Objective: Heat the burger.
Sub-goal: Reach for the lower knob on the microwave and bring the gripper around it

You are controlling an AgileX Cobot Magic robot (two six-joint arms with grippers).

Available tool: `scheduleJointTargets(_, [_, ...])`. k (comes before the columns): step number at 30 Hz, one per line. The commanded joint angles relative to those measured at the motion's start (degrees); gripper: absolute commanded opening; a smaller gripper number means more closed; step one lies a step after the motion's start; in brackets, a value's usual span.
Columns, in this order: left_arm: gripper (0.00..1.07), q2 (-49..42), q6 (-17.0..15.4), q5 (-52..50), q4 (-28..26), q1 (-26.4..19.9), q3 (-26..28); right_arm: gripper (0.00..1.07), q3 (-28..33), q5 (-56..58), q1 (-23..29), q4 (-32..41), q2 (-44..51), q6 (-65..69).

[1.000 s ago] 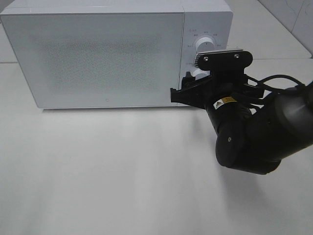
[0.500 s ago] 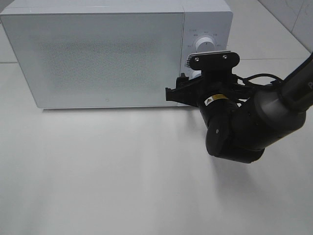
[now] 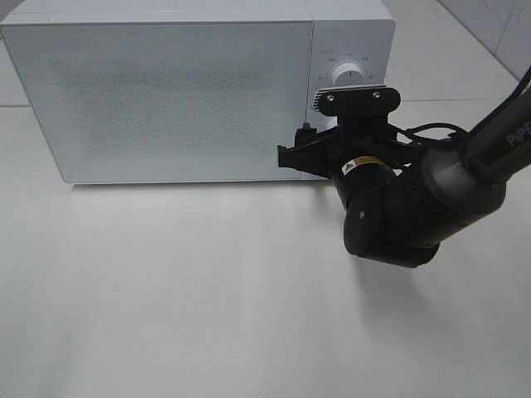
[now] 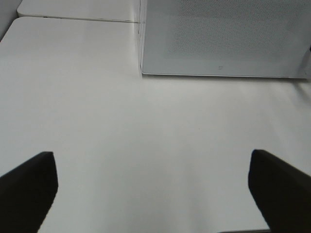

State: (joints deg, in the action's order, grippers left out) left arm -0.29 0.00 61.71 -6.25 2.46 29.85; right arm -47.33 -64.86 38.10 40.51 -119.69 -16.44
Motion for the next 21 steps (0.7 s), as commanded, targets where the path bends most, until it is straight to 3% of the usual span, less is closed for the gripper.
scheduleJointTargets(1, [1.00, -0.86, 0.00, -0.52, -0.11, -0.29, -0.17, 0.73, -0.80, -0.34, -0.11, -0.46, 0.11, -0.46])
scheduleJointTargets(13, [1.00, -0.86, 0.00, -0.52, -0.11, -0.29, -0.17, 0.66, -0.80, -0.29, -1.43, -0.40, 0.11, -0.52])
scheduleJointTargets(16, [1.00, -0.86, 0.00, -0.52, -0.11, -0.29, -0.17, 0.58, -0.80, -0.57, -1.32, -0.34, 0.11, -0.57])
scheduleJointTargets(17, [1.00, -0.86, 0.00, -0.52, -0.11, -0.29, -0.17, 0.50, -0.80, -1.32, -1.26, -0.29, 0.11, -0.86])
scheduleJointTargets(18, [1.00, -0.86, 0.00, -0.52, -0.11, -0.29, -0.17, 0.50, -0.80, -1.32, -1.26, -0.29, 0.11, -0.86])
scheduleJointTargets(20, [1.00, -0.86, 0.00, -0.52, -0.11, -0.29, -0.17, 0.34, -0.80, -1.83, -1.26, -0.29, 0.29, -1.38])
scheduleJointTargets(21, [1.00, -0.86, 0.00, -0.52, -0.11, -0.29, -0.17, 0.34, -0.80, -1.83, -1.26, -0.29, 0.29, -1.38])
